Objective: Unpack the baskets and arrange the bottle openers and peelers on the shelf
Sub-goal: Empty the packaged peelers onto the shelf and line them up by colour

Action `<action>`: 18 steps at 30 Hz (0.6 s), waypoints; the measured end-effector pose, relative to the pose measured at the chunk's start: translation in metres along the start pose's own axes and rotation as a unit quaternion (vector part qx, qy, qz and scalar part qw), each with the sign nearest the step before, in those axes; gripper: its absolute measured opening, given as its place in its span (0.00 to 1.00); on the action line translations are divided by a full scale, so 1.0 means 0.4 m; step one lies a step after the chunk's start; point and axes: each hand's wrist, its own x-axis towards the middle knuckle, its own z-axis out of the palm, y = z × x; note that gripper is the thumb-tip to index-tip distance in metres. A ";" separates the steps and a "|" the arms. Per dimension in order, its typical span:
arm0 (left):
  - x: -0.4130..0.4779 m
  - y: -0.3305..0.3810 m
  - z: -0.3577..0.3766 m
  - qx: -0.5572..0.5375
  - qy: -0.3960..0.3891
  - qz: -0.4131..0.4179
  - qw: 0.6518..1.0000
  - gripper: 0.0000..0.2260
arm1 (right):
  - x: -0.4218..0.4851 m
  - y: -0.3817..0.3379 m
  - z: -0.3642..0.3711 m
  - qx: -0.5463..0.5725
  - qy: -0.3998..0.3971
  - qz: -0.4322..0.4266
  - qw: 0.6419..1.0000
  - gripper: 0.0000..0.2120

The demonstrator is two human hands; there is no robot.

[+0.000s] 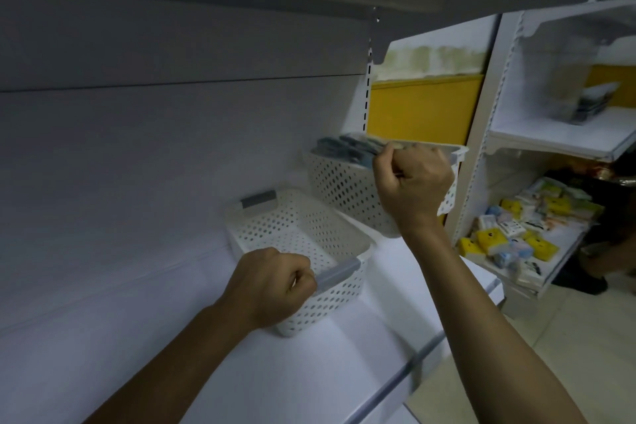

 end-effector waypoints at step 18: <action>0.033 -0.006 -0.044 -0.679 0.161 -0.306 0.648 0.29 | -0.081 -0.283 0.034 0.042 -0.047 -0.073 0.995 0.19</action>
